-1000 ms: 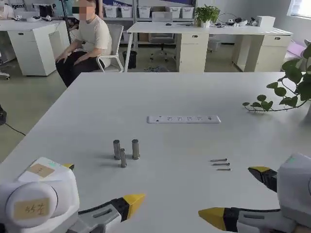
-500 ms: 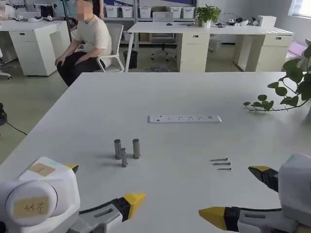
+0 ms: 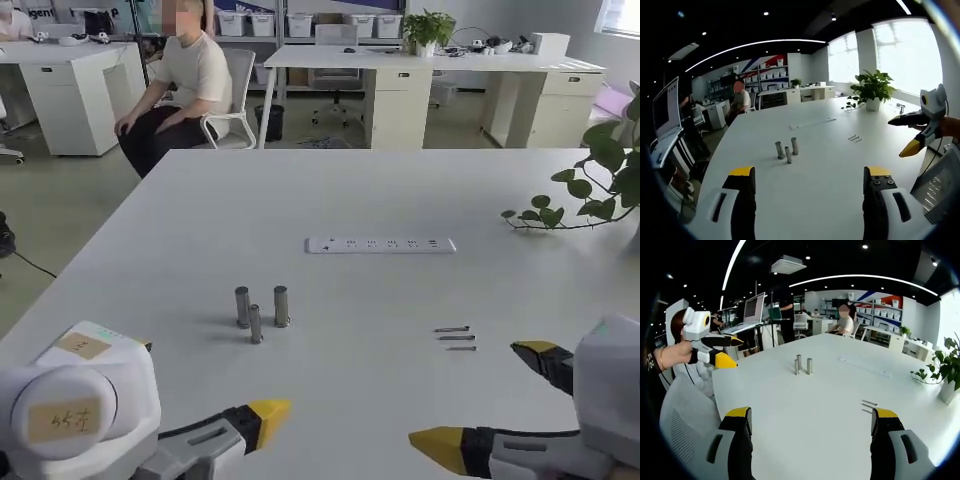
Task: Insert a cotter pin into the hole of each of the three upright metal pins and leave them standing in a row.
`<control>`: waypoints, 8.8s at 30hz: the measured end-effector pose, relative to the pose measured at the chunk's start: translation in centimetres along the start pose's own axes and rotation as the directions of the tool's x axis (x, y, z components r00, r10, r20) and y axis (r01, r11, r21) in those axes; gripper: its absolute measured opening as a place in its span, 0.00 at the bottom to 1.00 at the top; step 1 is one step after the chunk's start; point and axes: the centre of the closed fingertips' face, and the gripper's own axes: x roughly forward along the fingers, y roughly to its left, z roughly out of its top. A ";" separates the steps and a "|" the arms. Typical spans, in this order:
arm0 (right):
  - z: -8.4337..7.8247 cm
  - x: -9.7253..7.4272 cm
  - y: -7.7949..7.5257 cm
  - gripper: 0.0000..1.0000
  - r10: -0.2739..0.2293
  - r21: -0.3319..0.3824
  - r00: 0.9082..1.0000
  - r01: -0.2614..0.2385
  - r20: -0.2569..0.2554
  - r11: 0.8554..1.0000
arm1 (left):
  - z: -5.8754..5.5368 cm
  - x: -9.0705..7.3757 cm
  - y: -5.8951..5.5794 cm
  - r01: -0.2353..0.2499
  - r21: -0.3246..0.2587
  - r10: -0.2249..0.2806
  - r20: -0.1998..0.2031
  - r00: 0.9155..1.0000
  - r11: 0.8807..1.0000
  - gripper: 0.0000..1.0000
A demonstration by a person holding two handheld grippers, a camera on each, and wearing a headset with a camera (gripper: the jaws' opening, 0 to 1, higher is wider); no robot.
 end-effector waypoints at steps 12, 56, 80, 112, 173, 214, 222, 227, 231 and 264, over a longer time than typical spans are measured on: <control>0.1 0.1 0.1 0.97 0.004 0.005 1.000 -0.004 0.000 1.000 | -0.3 -0.1 0.8 -0.035 0.011 0.035 -0.008 0.999 0.999 0.88; 0.9 0.4 0.3 0.98 0.021 -0.010 1.000 -0.021 0.020 1.000 | -1.0 6.3 5.1 -0.041 -0.027 0.039 -0.056 0.998 0.999 0.58; 0.5 2.1 0.0 0.90 0.037 0.040 0.999 -0.038 0.021 0.998 | -2.8 16.5 6.9 0.018 0.056 -0.013 -0.078 0.997 0.998 0.29; -0.3 3.2 -0.5 0.86 0.049 0.041 0.999 -0.048 -0.015 0.998 | -4.3 21.2 6.8 0.086 0.076 -0.077 -0.114 0.990 0.993 0.08; -1.3 0.9 -0.4 0.86 0.030 0.068 0.999 -0.029 -0.012 0.997 | -4.8 17.9 -8.3 0.202 -0.023 -0.204 -0.141 0.969 0.979 0.07; -2.6 1.0 -2.3 0.83 0.021 0.047 0.997 -0.018 -0.071 0.999 | -5.1 17.1 -9.5 0.230 0.043 -0.222 -0.142 0.965 0.972 0.26; -3.9 1.9 -5.4 0.64 0.002 0.113 0.989 0.014 -0.145 0.993 | -3.6 15.1 -9.1 0.249 0.022 -0.244 -0.117 0.963 0.968 0.40; -4.2 3.0 -7.6 0.58 -0.025 0.025 0.983 0.030 -0.183 0.999 | -3.1 14.0 -8.8 0.265 0.036 -0.260 -0.106 0.960 0.964 0.47; -4.9 4.1 -8.7 0.48 -0.031 0.071 0.974 0.048 -0.224 0.996 | -3.4 12.9 -8.4 0.278 0.058 -0.269 -0.127 0.955 0.959 0.49; -6.8 11.1 -15.1 0.20 0.106 -0.179 0.840 -0.234 -0.531 0.956 | -2.2 8.9 -7.4 0.330 0.095 -0.322 -0.093 0.942 0.939 0.60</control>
